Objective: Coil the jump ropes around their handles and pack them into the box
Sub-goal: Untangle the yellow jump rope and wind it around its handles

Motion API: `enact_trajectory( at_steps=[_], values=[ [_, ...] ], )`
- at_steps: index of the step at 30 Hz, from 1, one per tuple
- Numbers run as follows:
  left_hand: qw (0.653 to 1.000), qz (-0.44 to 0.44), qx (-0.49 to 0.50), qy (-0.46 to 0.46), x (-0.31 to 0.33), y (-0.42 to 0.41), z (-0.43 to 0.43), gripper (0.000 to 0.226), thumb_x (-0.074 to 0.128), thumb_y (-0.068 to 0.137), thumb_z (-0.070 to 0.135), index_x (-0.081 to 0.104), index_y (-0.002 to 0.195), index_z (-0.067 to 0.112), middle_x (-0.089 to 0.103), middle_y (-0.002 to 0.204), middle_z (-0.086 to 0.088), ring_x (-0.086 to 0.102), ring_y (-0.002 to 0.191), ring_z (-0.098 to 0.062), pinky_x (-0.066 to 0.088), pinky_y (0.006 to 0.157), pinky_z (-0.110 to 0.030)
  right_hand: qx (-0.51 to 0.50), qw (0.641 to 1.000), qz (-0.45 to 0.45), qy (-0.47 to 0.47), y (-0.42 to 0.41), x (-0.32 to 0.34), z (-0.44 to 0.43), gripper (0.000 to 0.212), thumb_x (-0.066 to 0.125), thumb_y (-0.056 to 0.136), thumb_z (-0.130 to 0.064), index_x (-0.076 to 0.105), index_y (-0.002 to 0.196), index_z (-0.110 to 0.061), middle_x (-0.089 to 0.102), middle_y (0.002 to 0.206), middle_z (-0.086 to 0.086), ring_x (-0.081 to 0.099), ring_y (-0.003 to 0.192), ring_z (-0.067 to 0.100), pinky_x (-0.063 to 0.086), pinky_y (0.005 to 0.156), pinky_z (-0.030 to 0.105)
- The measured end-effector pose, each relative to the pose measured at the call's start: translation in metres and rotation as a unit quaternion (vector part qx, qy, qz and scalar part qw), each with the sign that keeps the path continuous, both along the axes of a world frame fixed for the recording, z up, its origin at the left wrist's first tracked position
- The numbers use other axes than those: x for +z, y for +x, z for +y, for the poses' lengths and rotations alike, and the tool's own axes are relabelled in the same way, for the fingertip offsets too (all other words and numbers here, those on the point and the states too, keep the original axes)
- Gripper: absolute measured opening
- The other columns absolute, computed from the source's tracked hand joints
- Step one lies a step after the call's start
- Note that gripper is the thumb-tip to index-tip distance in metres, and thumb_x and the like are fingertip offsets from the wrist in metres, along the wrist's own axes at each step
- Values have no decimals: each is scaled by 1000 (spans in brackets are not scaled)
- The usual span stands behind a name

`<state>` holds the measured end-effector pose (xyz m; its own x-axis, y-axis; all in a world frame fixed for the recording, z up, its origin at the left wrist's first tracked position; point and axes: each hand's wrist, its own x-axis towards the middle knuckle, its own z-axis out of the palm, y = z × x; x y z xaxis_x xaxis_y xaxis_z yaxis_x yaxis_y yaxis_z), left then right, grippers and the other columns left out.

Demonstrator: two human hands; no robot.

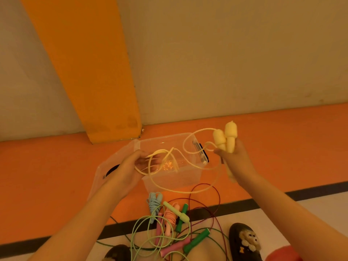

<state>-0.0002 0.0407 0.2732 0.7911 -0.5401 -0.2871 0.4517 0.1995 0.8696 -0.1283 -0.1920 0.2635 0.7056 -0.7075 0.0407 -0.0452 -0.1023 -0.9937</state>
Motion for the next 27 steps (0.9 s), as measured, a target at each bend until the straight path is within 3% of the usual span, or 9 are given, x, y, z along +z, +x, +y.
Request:
enact_trajectory(
  at_steps=[3,7,9,12,16,19,22,25,27],
  values=[
    [998,31,-13,-53,5,-9,-5,10,48,75,4,57,72,2,71,71,-16,69,62,-23,57,57,-28,50,996,10,76,4,-6,23,42,63,86,0,45,122,-13,63,98,12,60,69,16,50,52,21],
    [993,26,-72,-94,5,-15,-9,9,62,56,4,56,54,11,70,75,-17,69,65,-24,56,60,-31,115,984,4,136,7,-5,46,36,58,90,0,46,123,-10,66,92,11,67,62,15,54,53,24],
    [992,-9,-110,-68,1,-14,-11,16,60,62,-2,55,70,10,71,84,-16,70,70,-23,57,64,-30,139,978,-17,155,9,-1,51,34,57,91,-2,47,122,-14,66,97,11,70,67,17,56,57,27],
    [978,-119,-166,39,-2,-15,-13,30,61,69,13,58,99,9,72,101,-16,70,81,-24,53,75,-34,136,982,-22,130,13,0,52,39,62,90,-8,49,125,-19,66,107,6,68,93,23,56,80,39],
    [932,-237,-217,169,1,-22,-16,44,72,81,36,57,116,14,73,103,-5,70,90,-24,50,84,-33,150,986,-24,68,14,-3,53,51,68,86,-16,46,130,-25,63,117,2,61,110,20,51,91,39],
    [912,-304,-200,188,1,-29,-21,33,69,83,21,59,112,10,71,102,-8,67,84,-16,53,74,-21,188,982,-22,17,16,-3,60,48,72,81,-24,49,122,-35,62,119,-1,59,111,17,49,93,39],
    [898,-359,-167,194,-4,-28,-25,12,61,91,9,66,101,7,71,98,-9,64,80,-9,50,73,-20,179,984,-8,-15,16,-4,60,44,69,84,-19,48,118,-36,61,115,1,60,107,18,50,93,43],
    [906,-350,-94,218,-5,-21,-23,14,54,96,14,67,93,9,68,88,4,60,75,6,45,74,-20,146,988,-43,24,16,-1,50,47,65,86,-6,43,125,-22,62,114,12,68,97,24,57,81,38],
    [918,-318,-55,231,-6,-13,-18,24,52,98,22,66,96,3,62,82,3,56,68,3,41,68,-23,102,993,-59,19,17,2,37,45,62,87,0,42,124,-18,62,112,17,69,91,22,56,73,32]
  ],
)
